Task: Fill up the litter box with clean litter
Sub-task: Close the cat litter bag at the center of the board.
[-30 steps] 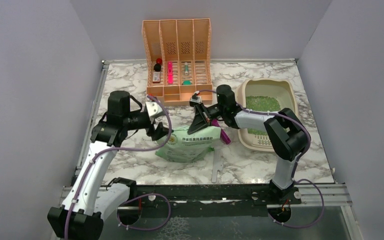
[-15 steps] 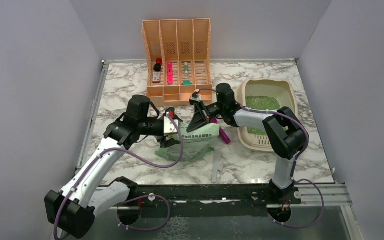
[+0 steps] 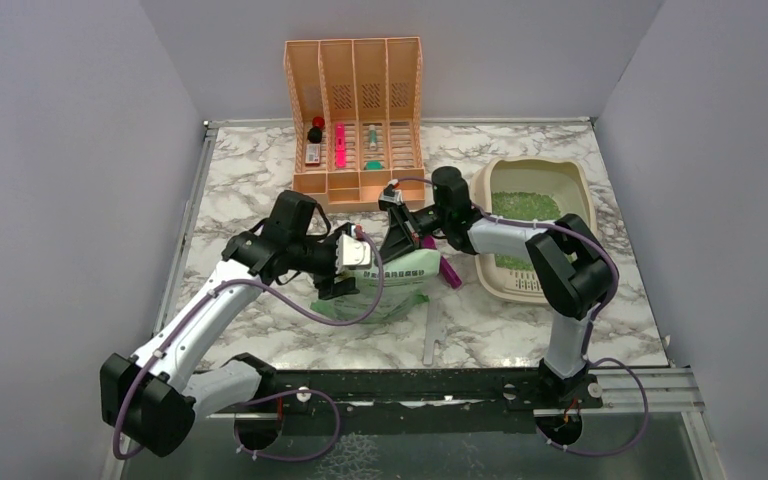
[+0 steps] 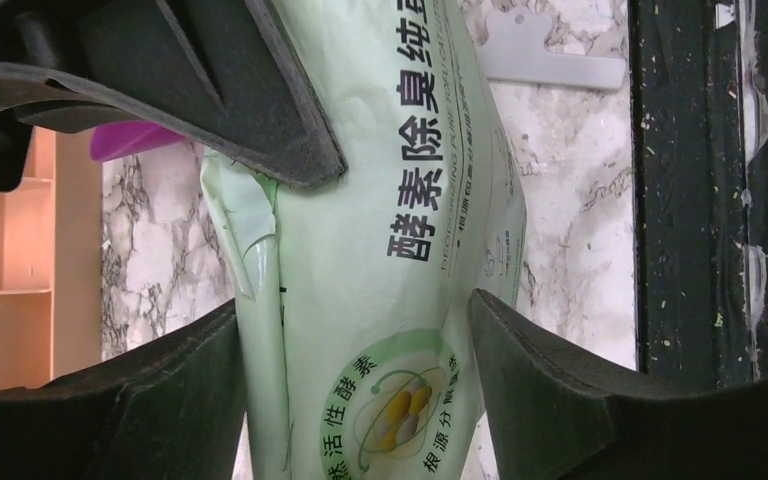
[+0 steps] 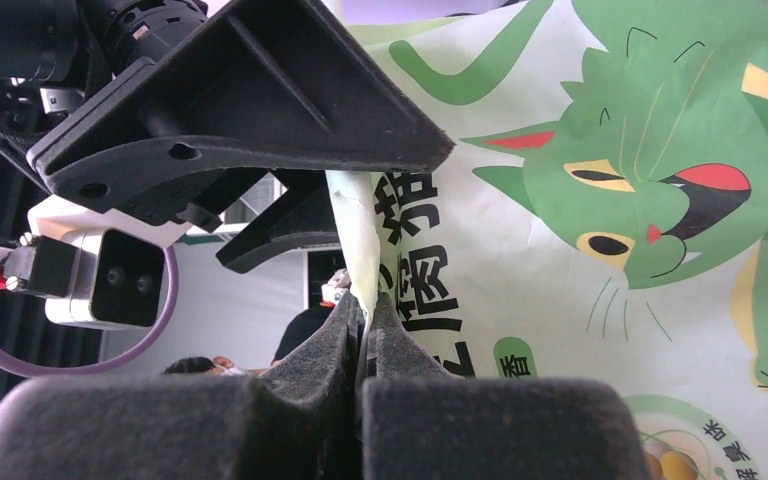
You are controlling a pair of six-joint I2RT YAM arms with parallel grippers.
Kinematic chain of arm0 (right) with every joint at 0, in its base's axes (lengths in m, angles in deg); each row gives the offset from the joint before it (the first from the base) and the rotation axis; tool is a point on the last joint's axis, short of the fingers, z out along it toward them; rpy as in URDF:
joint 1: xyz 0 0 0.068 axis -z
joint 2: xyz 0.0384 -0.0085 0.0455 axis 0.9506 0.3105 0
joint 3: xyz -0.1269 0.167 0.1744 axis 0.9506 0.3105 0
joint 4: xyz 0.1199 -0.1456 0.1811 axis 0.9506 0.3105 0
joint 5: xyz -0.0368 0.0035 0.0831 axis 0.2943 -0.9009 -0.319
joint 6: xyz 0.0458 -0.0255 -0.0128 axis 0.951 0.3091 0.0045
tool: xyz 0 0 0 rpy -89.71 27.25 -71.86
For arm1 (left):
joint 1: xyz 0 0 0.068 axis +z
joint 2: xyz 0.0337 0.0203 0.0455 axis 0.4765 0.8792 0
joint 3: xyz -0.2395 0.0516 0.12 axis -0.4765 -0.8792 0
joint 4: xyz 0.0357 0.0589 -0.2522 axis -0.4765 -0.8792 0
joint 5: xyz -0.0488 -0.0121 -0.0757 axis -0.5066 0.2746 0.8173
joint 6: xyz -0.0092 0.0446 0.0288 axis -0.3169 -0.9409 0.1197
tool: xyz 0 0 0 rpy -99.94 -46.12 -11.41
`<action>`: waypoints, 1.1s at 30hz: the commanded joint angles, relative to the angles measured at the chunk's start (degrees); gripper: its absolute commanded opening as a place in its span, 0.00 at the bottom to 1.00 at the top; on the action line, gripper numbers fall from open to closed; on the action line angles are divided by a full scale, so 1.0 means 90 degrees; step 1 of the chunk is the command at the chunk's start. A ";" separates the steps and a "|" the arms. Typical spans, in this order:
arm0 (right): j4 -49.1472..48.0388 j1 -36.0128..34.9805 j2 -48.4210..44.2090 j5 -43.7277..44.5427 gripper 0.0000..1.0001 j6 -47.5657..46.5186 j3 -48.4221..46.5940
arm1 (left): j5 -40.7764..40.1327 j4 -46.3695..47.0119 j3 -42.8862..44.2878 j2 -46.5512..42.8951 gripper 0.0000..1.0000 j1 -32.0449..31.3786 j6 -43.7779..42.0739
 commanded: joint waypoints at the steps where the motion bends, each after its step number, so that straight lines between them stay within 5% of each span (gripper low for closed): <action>1: -0.0172 -0.0022 -0.0172 0.0058 0.04 0.0073 0.0029 | -0.0117 -0.0622 0.0204 0.0163 0.70 -0.0212 -0.0191; 8: 0.0166 0.0126 -0.0228 0.0184 0.07 -0.0194 0.0042 | -0.0620 -0.0947 0.0175 0.0269 0.60 -0.0446 -0.0268; 11: 0.0953 0.0309 -0.0358 0.0304 0.18 -0.0906 -0.0129 | -0.0655 -0.1021 0.0154 0.0269 0.55 -0.0486 -0.0229; 16: 0.4027 0.0846 -0.0762 0.0950 0.40 -0.3509 -0.1138 | -0.0631 -0.1075 0.0142 0.0252 0.48 -0.0506 -0.0162; 21: 0.6599 0.0993 -0.1258 0.2470 0.45 -0.6552 -0.2296 | -0.0632 -0.1078 0.0286 0.0343 0.40 -0.0515 -0.0121; 27: 0.5178 0.0976 -0.3287 0.2868 0.48 -0.8887 -0.0758 | -0.0881 -0.1018 0.0505 0.0494 0.34 -0.0518 0.0098; 33: 0.3711 0.0929 -0.5356 0.1690 0.74 -1.1388 0.1236 | -0.0947 -0.0905 0.0548 0.0512 0.34 -0.0515 0.0354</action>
